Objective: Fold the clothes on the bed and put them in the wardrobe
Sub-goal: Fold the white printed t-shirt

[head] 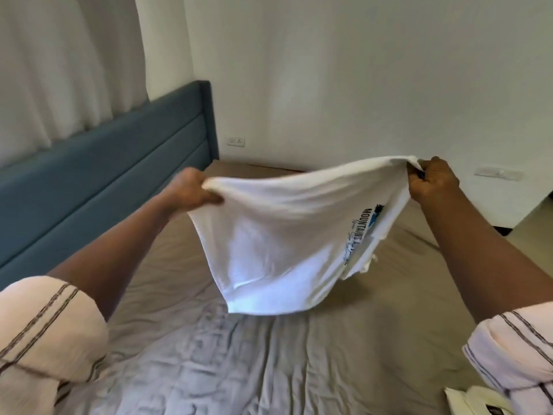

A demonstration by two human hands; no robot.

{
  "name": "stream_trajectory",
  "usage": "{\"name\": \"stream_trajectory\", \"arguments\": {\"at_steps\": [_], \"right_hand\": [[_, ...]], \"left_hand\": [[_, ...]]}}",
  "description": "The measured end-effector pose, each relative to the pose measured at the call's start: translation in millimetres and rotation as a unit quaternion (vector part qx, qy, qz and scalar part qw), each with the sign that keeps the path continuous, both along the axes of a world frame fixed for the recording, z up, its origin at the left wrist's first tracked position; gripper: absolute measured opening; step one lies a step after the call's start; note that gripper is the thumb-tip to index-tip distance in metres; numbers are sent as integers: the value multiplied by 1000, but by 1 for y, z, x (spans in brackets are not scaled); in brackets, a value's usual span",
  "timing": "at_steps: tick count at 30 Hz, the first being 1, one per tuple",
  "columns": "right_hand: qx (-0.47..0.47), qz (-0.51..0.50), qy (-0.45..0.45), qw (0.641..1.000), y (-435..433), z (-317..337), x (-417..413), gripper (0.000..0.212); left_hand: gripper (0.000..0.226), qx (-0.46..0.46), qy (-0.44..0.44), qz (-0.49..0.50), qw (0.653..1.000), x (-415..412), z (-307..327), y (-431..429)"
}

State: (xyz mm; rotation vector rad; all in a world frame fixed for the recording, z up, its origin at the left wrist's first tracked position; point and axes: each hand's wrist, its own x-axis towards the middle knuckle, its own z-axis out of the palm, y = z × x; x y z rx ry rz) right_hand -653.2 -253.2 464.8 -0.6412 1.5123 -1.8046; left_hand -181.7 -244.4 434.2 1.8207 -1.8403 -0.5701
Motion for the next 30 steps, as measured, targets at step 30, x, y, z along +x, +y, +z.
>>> {"name": "stream_trajectory", "arguments": {"at_steps": [30], "right_hand": [[475, -81, -96, 871, 428, -534, 97, 25]], "left_hand": [[36, 215, -131, 114, 961, 116, -479, 370]]}}
